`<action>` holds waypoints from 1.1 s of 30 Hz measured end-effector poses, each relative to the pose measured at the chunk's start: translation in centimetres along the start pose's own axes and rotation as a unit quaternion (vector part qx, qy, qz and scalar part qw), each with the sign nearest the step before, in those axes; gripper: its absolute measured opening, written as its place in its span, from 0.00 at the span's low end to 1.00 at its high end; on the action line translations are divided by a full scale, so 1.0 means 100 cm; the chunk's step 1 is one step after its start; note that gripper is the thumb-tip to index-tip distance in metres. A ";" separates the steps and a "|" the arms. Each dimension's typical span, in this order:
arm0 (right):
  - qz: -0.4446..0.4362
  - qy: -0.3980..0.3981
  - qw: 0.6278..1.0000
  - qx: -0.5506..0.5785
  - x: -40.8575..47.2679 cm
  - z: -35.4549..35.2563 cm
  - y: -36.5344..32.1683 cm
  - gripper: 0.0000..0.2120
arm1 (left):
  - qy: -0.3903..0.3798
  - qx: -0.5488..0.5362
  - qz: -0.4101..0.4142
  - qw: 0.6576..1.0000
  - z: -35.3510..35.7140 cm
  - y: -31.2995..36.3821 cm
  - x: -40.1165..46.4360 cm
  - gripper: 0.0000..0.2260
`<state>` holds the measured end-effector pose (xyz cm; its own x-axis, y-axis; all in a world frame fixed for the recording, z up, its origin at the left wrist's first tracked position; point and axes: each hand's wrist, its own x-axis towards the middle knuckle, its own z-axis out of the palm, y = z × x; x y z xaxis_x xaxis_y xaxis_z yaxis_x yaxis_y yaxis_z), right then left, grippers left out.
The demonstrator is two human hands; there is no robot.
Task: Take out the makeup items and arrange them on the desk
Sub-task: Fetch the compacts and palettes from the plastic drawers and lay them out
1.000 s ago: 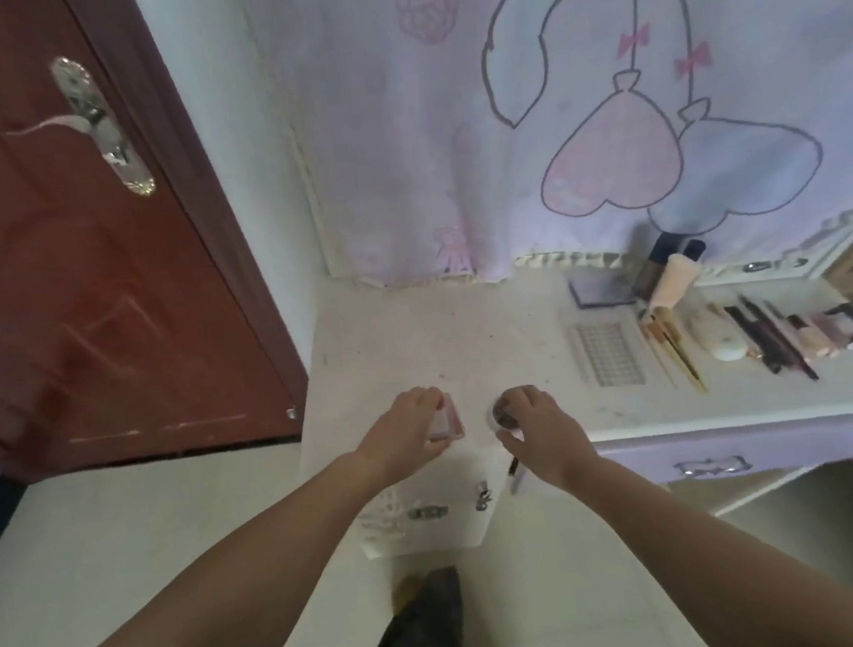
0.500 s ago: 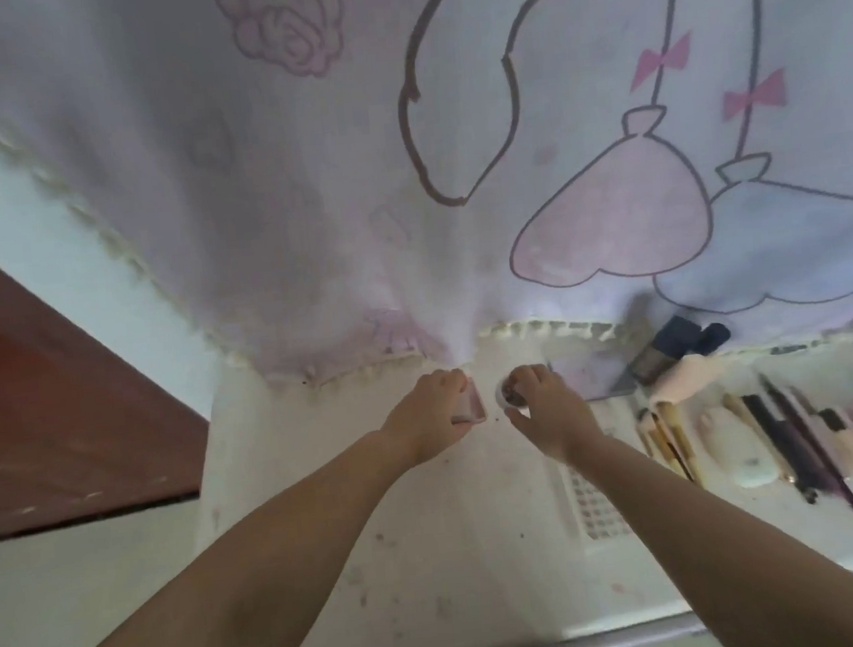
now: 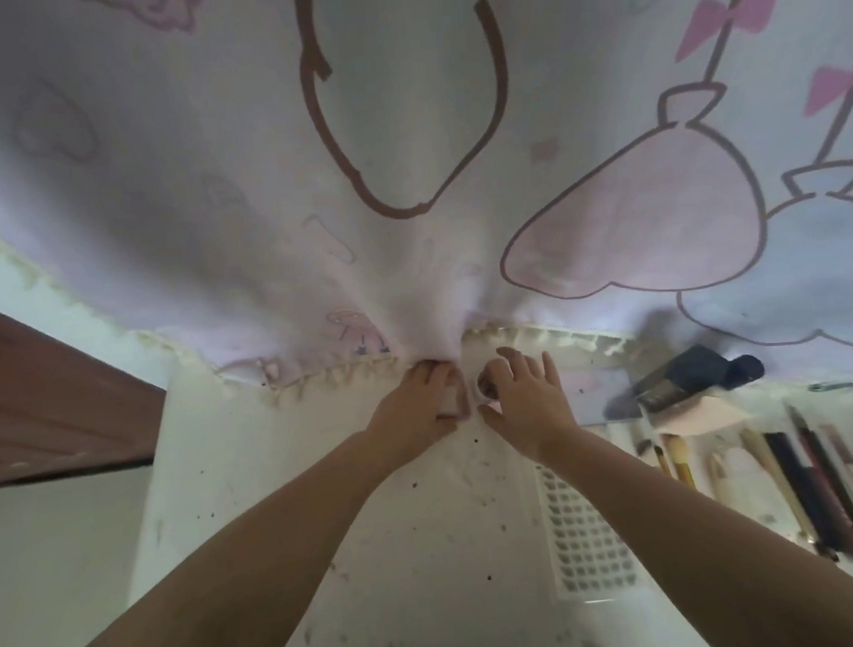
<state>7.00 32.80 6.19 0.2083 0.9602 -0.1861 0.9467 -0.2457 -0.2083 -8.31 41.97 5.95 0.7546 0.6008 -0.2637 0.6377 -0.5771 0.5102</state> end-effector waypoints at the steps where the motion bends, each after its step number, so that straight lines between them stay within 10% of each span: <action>1: 0.004 0.015 1.000 0.005 -0.002 0.000 -0.004 0.14 | 0.002 -0.003 -0.002 1.000 0.000 0.000 -0.001 0.29; 27: -0.057 0.053 0.996 0.048 -0.102 0.081 -0.065 0.16 | 0.009 0.098 -0.076 0.992 -0.020 -0.047 -0.027 0.28; 33: -0.051 -0.064 0.996 0.037 -0.091 0.043 -0.069 0.24 | 0.007 0.089 -0.044 0.995 -0.046 -0.041 -0.049 0.25</action>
<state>-2.49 25.20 5.23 0.0734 0.9570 -0.2805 0.9398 -0.1604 -0.3016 -15.31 43.90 8.88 0.6928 0.6604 -0.2896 0.7199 -0.6095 0.3321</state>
